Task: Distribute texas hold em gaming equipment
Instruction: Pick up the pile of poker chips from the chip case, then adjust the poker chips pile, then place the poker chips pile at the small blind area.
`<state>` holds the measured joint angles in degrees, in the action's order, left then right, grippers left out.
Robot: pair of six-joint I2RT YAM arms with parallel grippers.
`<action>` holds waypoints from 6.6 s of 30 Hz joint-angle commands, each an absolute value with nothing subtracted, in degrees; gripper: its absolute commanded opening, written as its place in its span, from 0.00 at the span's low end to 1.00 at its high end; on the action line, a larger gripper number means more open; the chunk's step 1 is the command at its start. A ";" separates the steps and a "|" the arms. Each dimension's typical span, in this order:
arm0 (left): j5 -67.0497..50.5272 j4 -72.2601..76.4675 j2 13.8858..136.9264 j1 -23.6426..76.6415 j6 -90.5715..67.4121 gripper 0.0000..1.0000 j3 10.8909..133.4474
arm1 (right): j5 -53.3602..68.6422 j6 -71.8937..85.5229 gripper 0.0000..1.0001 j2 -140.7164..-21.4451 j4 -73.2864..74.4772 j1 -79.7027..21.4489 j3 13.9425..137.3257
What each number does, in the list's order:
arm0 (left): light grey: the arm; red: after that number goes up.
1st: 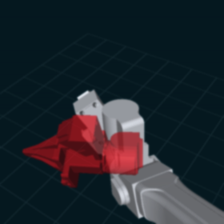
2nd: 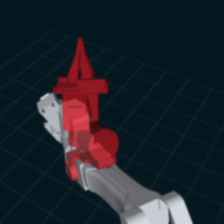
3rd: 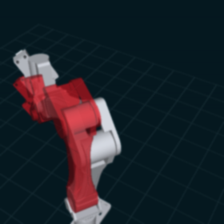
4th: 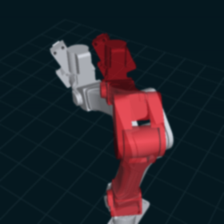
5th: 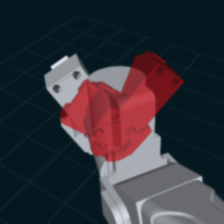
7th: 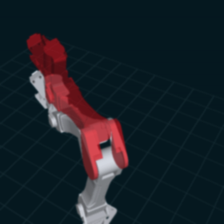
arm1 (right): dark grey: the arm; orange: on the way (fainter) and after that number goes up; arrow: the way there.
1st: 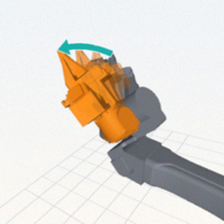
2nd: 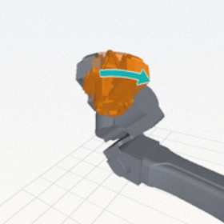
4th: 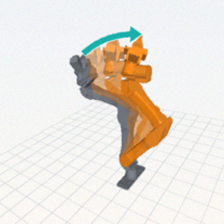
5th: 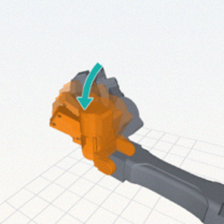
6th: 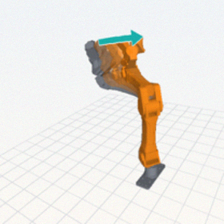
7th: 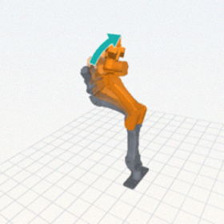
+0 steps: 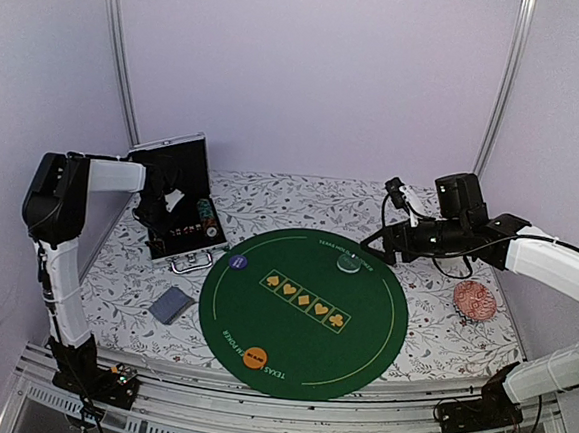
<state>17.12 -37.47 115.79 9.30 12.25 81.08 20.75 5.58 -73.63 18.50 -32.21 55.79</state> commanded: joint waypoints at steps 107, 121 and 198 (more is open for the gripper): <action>1.54 -30.51 107.25 37.44 -15.06 0.07 64.16 | 0.18 -15.78 0.82 -74.59 6.25 -52.98 55.02; -1.39 -30.41 107.45 36.95 -14.77 0.32 63.36 | 0.06 -16.46 0.83 -73.94 6.31 -52.95 54.68; -33.49 0.92 100.75 24.28 -34.87 0.00 48.16 | 1.77 -15.17 0.83 -69.56 8.26 -53.00 53.13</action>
